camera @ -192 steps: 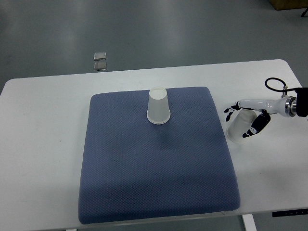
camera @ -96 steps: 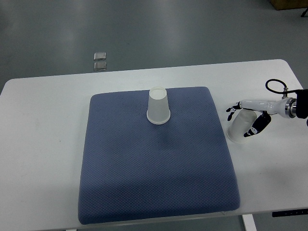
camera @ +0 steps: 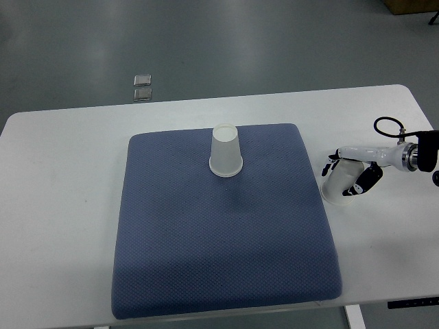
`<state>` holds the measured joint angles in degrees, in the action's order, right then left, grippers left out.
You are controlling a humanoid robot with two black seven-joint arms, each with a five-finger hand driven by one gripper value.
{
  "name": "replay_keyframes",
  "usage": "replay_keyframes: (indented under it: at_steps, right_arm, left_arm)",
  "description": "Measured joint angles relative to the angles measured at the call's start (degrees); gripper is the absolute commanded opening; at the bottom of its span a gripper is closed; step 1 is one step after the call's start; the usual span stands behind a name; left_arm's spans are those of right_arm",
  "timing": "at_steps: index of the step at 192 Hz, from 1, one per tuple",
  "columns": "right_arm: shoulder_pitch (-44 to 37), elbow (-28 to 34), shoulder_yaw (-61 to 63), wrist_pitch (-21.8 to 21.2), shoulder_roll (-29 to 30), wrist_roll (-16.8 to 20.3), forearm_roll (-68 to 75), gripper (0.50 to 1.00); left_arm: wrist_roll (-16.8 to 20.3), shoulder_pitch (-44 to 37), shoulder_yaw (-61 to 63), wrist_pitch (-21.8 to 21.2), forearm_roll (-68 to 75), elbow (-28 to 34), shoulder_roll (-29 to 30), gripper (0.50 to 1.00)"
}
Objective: Stack paper cups
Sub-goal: 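Lift the grasped cup and carry it over the cup on the pad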
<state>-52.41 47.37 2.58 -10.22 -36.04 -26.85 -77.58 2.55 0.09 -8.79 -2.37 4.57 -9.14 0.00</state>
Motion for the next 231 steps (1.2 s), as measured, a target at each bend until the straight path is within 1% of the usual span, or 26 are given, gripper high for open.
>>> replay_keyframes:
  at_steps: [10, 69, 164, 191, 231]
  right_arm:
    - [-0.08, -0.16, -0.1, -0.05, 0.16, -0.03, -0.02, 0.654]
    - [-0.52, -0.83, -0.54, -0.18, 0.34, -0.05, -0.03, 0.654]
    - [-4.67, -1.0, -0.4, -1.04, -0.09, 0.03, 0.13, 0.656]
    - [-8.68, -0.92, -0.32, -3.47, -0.25, 0.03, 0.16, 0.658]
    - [-18.84, -0.13, -0.28, -9.84, 0.8, 0.14, 0.24, 0.66]
  left_arm:
    - [0.0, 0.0, 0.0, 0.0, 0.0, 0.0, 0.0, 1.0]
    - [0.0, 0.0, 0.0, 0.0, 0.0, 0.0, 0.0, 1.0]
    - [0.0, 0.0, 0.0, 0.0, 0.0, 0.0, 0.0, 1.0]
    - [0.0, 0.0, 0.0, 0.0, 0.0, 0.0, 0.0, 1.0]
    - [0.0, 0.0, 0.0, 0.0, 0.0, 0.0, 0.0, 1.0]
